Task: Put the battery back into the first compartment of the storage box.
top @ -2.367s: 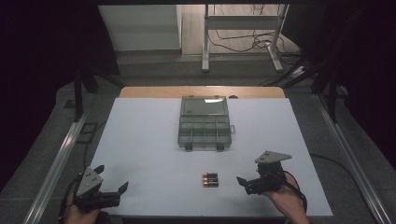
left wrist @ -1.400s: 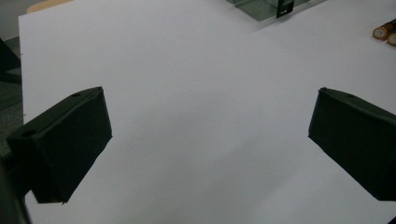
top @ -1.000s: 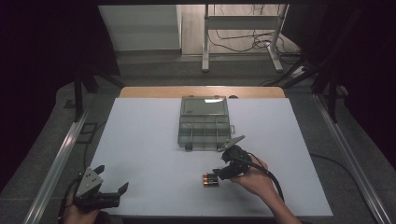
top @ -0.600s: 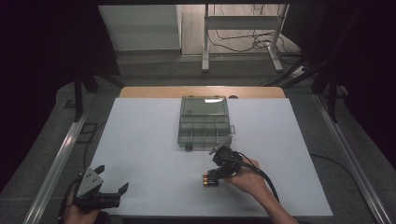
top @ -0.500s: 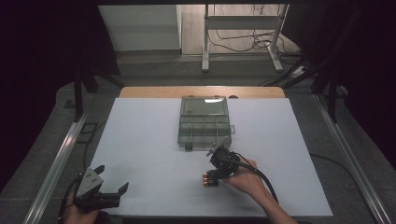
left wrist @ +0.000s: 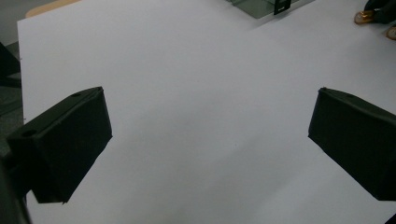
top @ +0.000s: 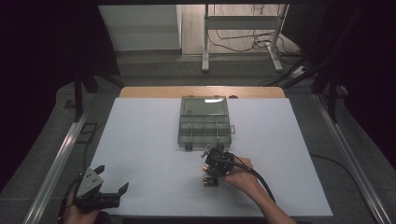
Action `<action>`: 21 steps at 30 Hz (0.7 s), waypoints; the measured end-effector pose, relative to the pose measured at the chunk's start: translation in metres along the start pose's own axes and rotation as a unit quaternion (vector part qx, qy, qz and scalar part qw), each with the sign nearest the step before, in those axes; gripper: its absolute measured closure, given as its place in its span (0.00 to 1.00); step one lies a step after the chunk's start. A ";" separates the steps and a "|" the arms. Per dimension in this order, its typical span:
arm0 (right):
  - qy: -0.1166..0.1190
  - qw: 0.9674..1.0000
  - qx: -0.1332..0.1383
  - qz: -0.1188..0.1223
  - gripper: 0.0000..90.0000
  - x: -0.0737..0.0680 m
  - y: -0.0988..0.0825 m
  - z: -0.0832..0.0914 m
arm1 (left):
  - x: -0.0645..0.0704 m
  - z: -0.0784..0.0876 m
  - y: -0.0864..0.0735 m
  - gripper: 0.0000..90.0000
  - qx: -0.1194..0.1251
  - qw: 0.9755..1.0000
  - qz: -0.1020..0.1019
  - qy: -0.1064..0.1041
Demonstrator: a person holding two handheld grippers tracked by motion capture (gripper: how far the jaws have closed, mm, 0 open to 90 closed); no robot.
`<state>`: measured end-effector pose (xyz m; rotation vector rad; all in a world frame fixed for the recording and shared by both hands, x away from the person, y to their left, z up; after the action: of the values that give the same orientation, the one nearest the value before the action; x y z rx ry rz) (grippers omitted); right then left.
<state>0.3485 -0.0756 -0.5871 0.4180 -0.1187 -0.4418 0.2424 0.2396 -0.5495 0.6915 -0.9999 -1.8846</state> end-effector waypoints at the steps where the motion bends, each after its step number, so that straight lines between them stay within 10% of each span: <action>1: 0.000 1.000 -0.002 0.001 0.85 0.000 0.000 0.000 | 0.000 0.000 0.000 0.00 0.000 1.000 0.000 0.000; 21: -0.001 0.996 0.076 -0.038 0.85 0.009 0.017 0.028 | 0.000 0.000 0.000 0.00 -0.002 1.000 0.002 0.000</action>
<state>0.3575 -0.0754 -0.5545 0.5733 -0.1383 -0.5106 0.2428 0.2399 -0.5500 0.6866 -0.9963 -1.8817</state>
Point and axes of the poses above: each handheld gripper's, and its own axes: z roughly backward along the jaws, y roughly out of its top, x roughly to its right, the point moved 9 cm from there along -z, roughly forward along the jaws, and after that the axes turned 3 degrees about x, right-handed, at the moved point
